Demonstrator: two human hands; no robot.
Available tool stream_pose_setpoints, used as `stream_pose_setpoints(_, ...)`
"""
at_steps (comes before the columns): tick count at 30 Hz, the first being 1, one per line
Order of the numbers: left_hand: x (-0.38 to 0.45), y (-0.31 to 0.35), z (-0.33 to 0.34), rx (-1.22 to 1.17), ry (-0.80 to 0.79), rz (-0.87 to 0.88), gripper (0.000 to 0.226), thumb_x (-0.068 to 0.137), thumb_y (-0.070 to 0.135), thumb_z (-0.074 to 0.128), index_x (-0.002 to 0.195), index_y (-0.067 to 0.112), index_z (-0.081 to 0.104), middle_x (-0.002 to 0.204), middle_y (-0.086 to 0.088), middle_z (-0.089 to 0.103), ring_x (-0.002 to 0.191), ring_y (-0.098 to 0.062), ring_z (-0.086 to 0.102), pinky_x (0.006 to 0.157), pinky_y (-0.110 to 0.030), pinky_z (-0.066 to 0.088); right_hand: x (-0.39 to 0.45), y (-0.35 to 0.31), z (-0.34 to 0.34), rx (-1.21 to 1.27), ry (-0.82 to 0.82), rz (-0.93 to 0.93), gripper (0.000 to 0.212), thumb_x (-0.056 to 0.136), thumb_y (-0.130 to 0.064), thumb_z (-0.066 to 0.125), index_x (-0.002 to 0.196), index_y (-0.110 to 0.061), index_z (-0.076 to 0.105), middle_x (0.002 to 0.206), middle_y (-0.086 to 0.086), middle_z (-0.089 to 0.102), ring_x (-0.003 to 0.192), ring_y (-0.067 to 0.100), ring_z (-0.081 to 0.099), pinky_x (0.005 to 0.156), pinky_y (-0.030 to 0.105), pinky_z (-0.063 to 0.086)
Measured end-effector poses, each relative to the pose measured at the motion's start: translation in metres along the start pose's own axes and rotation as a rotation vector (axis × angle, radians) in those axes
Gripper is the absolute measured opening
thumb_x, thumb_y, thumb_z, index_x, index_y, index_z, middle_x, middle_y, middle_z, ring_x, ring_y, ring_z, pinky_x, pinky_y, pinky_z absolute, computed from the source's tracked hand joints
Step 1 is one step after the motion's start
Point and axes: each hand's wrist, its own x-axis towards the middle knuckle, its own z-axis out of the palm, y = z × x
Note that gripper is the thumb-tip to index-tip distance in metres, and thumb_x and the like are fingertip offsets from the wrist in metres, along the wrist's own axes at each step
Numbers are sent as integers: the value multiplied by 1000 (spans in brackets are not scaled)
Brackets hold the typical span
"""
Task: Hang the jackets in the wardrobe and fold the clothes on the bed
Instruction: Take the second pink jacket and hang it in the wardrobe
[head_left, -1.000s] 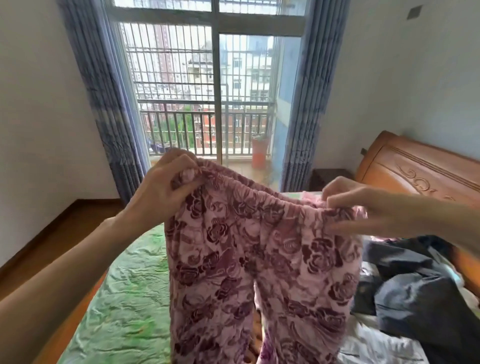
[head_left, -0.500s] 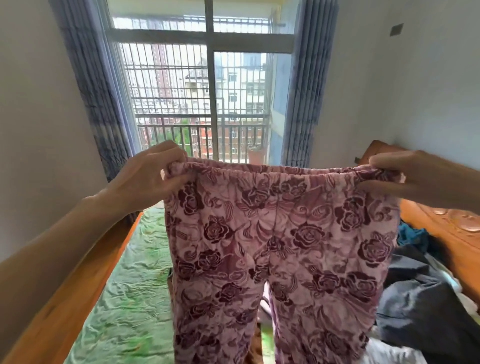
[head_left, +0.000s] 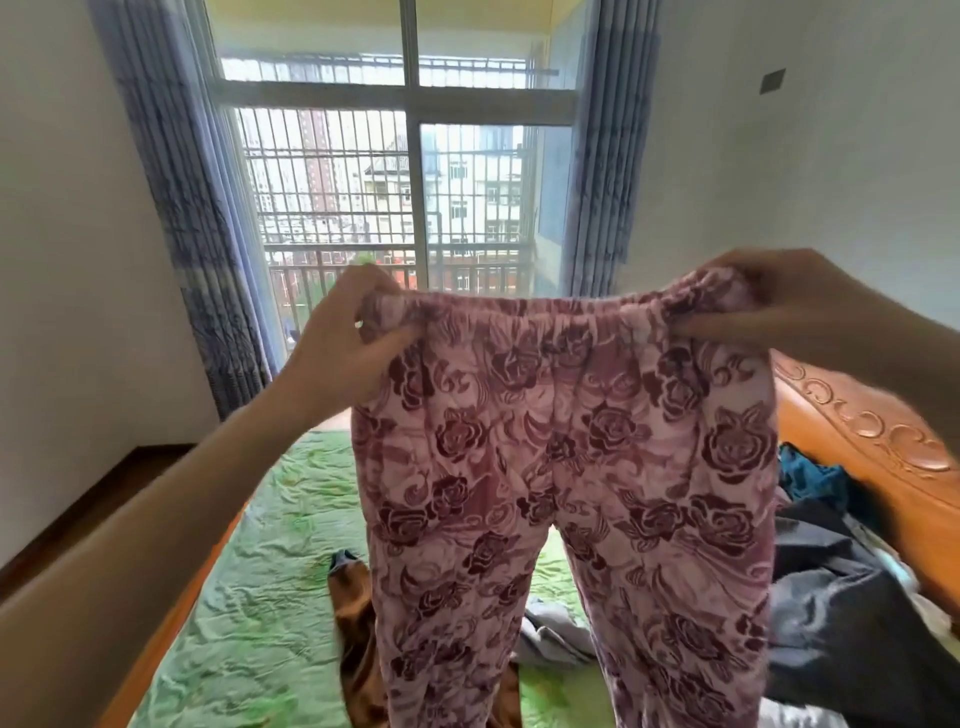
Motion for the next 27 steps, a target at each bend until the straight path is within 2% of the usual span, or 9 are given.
stream_pose_setpoints(2, -25, -12, 16, -145, -43, -142, 41, 91, 13, 79, 117, 17, 48, 110, -4, 60, 88, -7, 66, 70, -28, 62, -17, 28, 23, 112, -53, 89, 29, 76, -22, 83, 104, -27, 76, 96, 0, 79, 90, 17, 78, 75, 28, 64)
stream_pose_setpoints(4, -47, -17, 35, -239, -32, -245, 48, 89, 10, 80, 124, 20, 49, 115, -4, 64, 89, 2, 67, 73, -24, 62, -34, 53, 45, 215, -51, 172, 24, 84, -18, 79, 105, -28, 72, 97, 3, 78, 93, 26, 77, 74, 36, 64)
stream_pose_setpoints(7, -63, -15, 60, -286, -35, -283, 45, 90, 10, 79, 127, 21, 56, 116, 3, 68, 94, 8, 67, 74, -13, 56, -50, 71, 61, 242, 29, 251, 27, 84, -26, 79, 108, -26, 67, 94, -3, 77, 90, 23, 77, 68, 31, 63)
stream_pose_setpoints(12, -59, -13, 64, -302, -44, -226, 46, 92, 14, 78, 131, 30, 59, 119, 14, 68, 101, 9, 66, 80, -8, 52, -67, 48, 55, 170, 202, 292, 34, 80, -23, 84, 110, -30, 70, 89, -8, 76, 78, 5, 75, 59, 18, 58)
stream_pose_setpoints(14, -59, -15, 62, -324, -42, -202, 48, 94, 18, 75, 133, 38, 56, 120, 18, 66, 103, 9, 66, 84, -10, 54, -75, 33, 55, 143, 277, 281, 33, 74, -28, 86, 105, -34, 74, 93, -7, 78, 80, 6, 75, 65, 21, 59)
stream_pose_setpoints(17, -61, -20, 65, -371, -80, -203, 43, 97, 21, 70, 133, 41, 56, 116, 14, 69, 98, 3, 70, 85, -24, 60, -96, 11, 67, 166, 436, 326, 33, 70, -34, 87, 101, -33, 77, 96, -5, 80, 90, 17, 77, 79, 35, 61)
stream_pose_setpoints(21, -65, -12, 71, -537, -102, -209, 45, 92, 21, 77, 131, 35, 60, 108, 15, 70, 89, 7, 70, 75, -13, 58, -132, -19, 85, 217, 678, 355, 26, 71, -28, 85, 95, -27, 76, 93, -3, 81, 87, 18, 78, 82, 38, 61)
stream_pose_setpoints(25, -71, 8, 80, -803, -307, -292, 26, 81, 22, 85, 100, 39, 76, 96, -1, 79, 94, -18, 76, 85, -40, 64, -177, -60, 90, 168, 844, 381, 18, 72, -33, 82, 89, -28, 79, 91, -5, 81, 85, 15, 78, 75, 31, 63)
stream_pose_setpoints(27, -75, 27, 83, -980, -401, -321, 27, 73, 23, 87, 98, 27, 77, 95, -7, 80, 94, -29, 77, 80, -40, 65, -202, -84, 88, 107, 887, 368, 20, 76, -32, 80, 94, -23, 80, 93, -2, 81, 88, 17, 78, 74, 27, 60)
